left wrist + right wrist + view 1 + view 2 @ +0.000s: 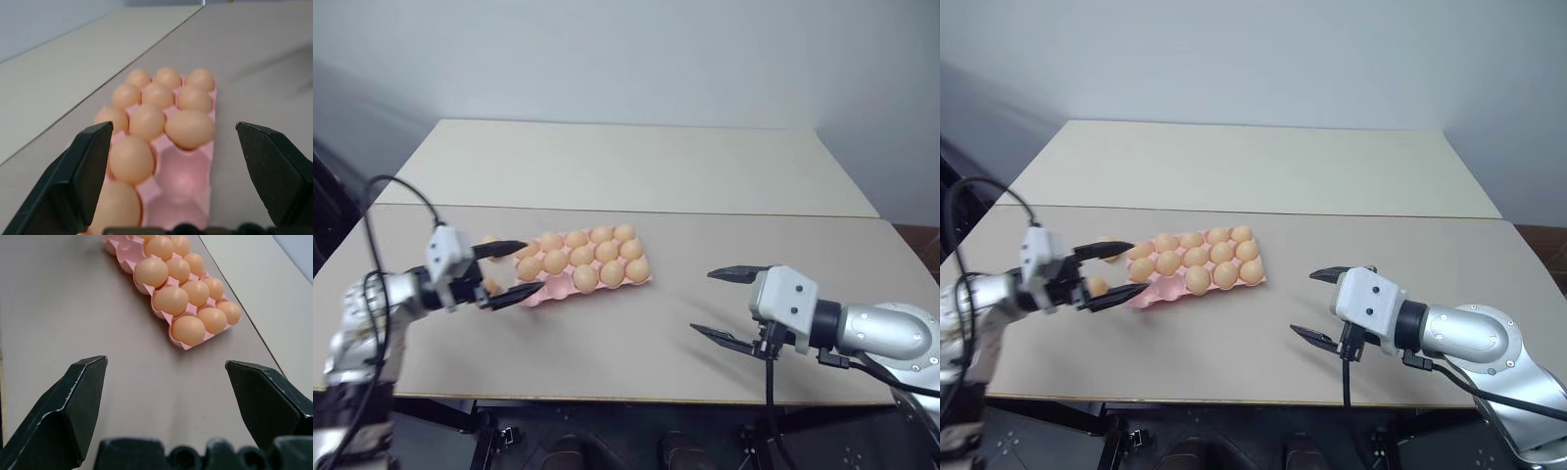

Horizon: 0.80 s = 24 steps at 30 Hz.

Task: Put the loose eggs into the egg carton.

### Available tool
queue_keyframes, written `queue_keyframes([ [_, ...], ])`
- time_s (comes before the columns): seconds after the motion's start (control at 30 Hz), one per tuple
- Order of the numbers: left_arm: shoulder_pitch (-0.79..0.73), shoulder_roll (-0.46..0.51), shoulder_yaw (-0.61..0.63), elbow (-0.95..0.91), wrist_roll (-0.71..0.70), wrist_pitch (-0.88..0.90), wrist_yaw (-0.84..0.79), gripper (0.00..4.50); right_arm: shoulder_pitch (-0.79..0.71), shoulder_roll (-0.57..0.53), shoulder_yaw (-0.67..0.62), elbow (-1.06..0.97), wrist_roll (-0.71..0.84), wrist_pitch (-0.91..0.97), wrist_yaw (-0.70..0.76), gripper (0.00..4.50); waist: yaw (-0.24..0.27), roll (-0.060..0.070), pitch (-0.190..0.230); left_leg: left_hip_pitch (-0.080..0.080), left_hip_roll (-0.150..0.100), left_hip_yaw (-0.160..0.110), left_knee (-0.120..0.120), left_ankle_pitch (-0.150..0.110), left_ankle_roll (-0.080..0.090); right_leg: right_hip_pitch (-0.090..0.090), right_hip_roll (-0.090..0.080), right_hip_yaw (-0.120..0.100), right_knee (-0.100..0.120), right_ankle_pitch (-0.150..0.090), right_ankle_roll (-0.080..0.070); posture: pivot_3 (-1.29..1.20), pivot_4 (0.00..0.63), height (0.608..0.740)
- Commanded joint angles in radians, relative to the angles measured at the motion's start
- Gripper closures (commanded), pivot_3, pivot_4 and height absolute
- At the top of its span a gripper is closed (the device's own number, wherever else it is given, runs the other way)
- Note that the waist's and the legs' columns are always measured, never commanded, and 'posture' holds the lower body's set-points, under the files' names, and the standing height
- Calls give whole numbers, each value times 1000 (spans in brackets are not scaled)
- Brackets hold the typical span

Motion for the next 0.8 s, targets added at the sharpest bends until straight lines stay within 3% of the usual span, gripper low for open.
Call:
queue_keyframes([
  [0.03,83,38,92,-126,-61,58,22,137,-22,-4,-31,-5,31,-39,36,0,7,0,0,0,0,0,0,0,0,0,0,0,0,0,0,0,150,740],
  [0.33,423,26,300,-285,-85,115,79,137,-59,-3,-34,39,101,-106,159,0,5,0,0,1,0,1,-1,0,0,1,0,-1,-1,0,0,0,150,740],
  [0.63,481,2,359,-278,-72,114,154,137,-93,-3,-6,87,76,-135,197,0,8,0,0,14,0,1,-3,-1,0,15,0,-1,-5,-1,0,0,150,740],
  [0.8,443,-10,301,-237,-7,102,243,137,-99,-9,7,92,66,-128,191,0,7,0,0,14,0,1,-4,-1,0,15,0,-1,-5,-1,0,0,150,740],
])
